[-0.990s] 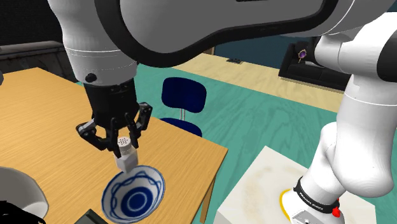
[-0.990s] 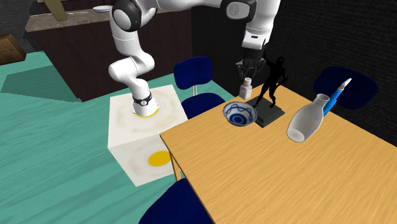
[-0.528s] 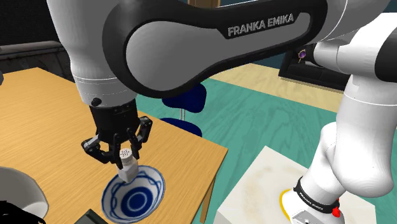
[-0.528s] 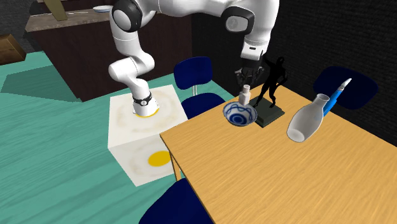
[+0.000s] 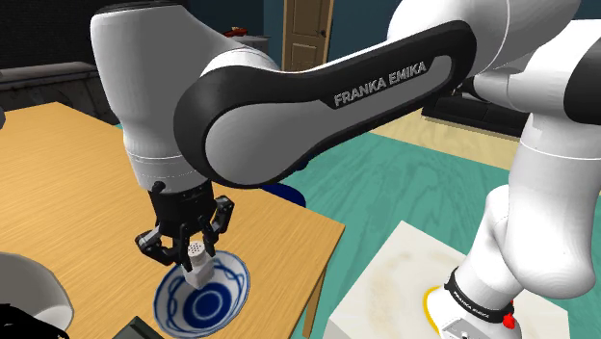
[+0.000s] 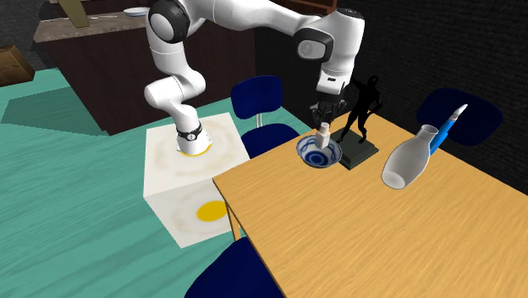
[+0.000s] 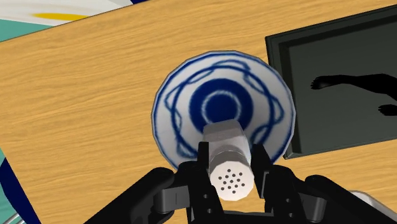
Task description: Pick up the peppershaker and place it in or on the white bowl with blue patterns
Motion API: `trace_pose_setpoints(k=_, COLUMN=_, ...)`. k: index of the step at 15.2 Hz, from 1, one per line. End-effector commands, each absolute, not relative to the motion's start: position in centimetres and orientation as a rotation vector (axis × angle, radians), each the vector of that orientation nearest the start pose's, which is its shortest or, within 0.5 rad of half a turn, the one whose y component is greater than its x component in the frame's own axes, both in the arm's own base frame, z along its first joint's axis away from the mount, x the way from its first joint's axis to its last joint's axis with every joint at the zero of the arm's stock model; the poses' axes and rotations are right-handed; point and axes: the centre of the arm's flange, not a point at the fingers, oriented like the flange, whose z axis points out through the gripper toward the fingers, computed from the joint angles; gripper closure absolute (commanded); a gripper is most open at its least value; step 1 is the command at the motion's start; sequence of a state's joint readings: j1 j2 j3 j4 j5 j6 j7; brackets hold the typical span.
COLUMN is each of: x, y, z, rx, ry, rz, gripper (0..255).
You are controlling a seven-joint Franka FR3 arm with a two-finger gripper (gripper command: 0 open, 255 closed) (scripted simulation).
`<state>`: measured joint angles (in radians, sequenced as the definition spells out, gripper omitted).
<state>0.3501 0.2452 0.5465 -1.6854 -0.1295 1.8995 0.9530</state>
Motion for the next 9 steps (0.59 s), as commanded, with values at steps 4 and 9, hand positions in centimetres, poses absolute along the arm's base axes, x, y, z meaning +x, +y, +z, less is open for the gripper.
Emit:
trace_pose_setpoints(k=4, x=41.8, y=46.7, z=44.9, rx=-3.134, ry=0.045, rz=-0.002, gripper=255)
trace_pose_setpoints(k=9, x=41.8, y=46.7, z=44.9, rx=-3.134, ry=0.045, rz=-0.002, gripper=255)
